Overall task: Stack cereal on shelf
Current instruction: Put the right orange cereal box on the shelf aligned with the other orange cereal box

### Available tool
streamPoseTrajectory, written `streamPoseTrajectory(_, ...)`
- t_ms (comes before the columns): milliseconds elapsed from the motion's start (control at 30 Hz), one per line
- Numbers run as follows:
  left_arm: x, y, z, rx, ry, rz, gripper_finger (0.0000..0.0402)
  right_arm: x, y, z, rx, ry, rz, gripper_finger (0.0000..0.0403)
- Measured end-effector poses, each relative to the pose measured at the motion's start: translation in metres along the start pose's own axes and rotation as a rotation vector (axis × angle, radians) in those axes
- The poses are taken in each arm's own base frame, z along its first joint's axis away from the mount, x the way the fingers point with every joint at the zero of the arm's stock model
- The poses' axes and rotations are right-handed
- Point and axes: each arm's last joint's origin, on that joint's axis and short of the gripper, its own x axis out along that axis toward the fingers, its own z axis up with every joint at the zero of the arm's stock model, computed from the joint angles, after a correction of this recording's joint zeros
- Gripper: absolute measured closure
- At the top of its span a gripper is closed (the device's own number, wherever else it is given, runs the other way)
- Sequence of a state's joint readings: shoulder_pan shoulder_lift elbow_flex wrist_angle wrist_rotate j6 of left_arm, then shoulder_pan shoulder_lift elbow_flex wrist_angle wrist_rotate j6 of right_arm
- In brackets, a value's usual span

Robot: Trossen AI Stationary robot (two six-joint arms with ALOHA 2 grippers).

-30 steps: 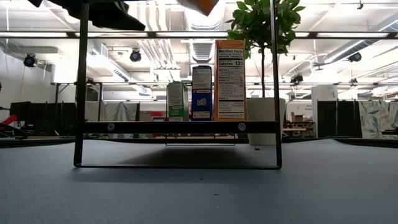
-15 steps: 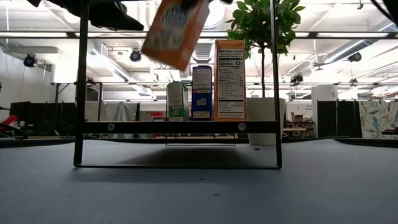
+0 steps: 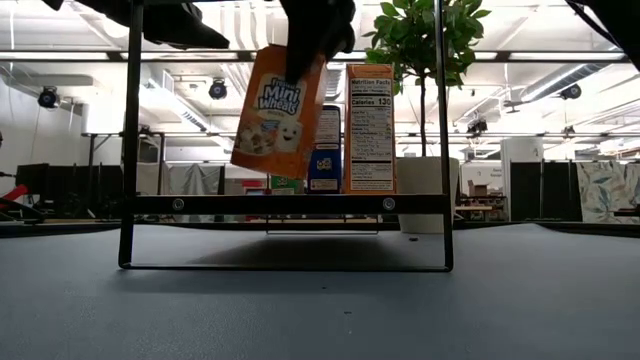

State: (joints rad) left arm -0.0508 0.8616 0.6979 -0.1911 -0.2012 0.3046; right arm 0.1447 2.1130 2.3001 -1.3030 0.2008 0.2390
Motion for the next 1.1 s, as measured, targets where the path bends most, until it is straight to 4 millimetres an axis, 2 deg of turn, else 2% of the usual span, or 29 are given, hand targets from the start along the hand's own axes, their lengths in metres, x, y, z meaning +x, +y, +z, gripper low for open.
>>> streamPoseTrajectory(367,0.000,0.000,-0.001,0.001,0.005,-0.002,0.0402,0.003,0.001,0.002,-0.001,-0.025,0.005,0.0211)
streamPoseTrajectory(600,0.000,0.000,-0.001,-0.006,0.005,-0.002,0.0402,0.000,0.001,0.002,-0.009,-0.021,0.005,0.0202)
streamPoseTrajectory(767,0.000,-0.001,0.000,-0.028,-0.003,-0.026,0.0402,-0.021,0.001,0.002,-0.031,-0.052,0.015,0.0202)
streamPoseTrajectory(900,0.001,-0.005,0.003,-0.031,-0.060,-0.135,0.0402,-0.041,0.004,-0.003,-0.080,-0.082,0.014,0.0205)
streamPoseTrajectory(1100,0.009,-0.015,0.008,-0.025,-0.108,-0.228,0.0402,-0.064,0.015,-0.012,-0.170,-0.128,-0.033,0.0256)
